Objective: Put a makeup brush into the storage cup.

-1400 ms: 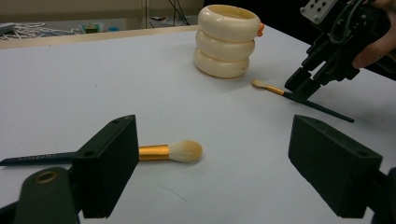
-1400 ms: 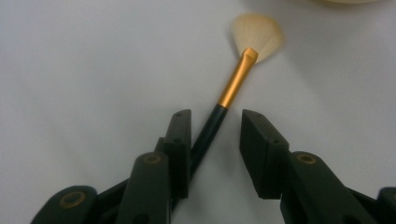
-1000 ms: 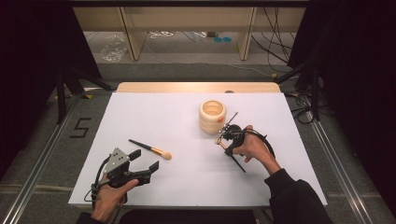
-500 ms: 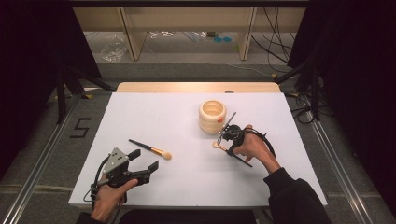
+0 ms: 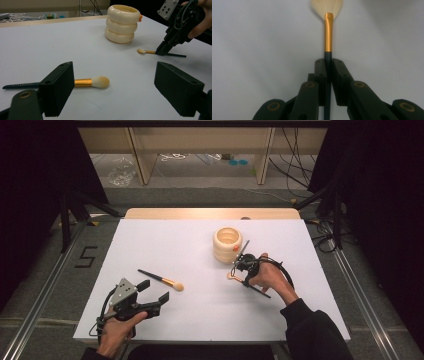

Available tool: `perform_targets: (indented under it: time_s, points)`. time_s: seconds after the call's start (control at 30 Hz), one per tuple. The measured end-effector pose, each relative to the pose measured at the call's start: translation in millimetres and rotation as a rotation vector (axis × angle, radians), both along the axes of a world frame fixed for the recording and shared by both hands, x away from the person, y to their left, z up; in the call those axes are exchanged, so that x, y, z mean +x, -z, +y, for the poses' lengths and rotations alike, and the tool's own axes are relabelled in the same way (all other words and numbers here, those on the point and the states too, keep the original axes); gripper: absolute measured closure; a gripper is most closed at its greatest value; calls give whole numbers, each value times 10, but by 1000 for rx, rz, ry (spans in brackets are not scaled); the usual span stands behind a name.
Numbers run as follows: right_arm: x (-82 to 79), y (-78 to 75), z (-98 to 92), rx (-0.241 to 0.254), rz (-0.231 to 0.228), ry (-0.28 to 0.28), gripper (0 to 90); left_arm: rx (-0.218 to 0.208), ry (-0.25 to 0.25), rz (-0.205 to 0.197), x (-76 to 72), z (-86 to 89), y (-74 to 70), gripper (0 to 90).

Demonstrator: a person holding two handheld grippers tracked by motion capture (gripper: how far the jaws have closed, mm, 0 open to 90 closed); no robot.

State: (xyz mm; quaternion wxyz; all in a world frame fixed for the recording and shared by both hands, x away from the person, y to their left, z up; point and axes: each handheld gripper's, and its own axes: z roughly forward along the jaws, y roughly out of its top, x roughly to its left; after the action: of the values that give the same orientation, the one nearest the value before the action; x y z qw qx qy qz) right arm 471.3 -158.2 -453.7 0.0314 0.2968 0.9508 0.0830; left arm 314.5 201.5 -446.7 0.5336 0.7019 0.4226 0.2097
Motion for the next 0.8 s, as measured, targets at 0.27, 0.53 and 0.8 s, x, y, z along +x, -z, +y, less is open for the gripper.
perform_targets:
  time_s: [0.27,0.53,0.8]
  points:
    - [17,-6,29,-24,12,-13,830,2,-1,-3,-3,5,-3,163]
    - [24,-10,70,-51,22,-13,831,4,-2,-2,-1,5,-1,164]
    - [21,-16,65,-47,26,-19,832,-8,-7,-2,-2,18,-5,164]
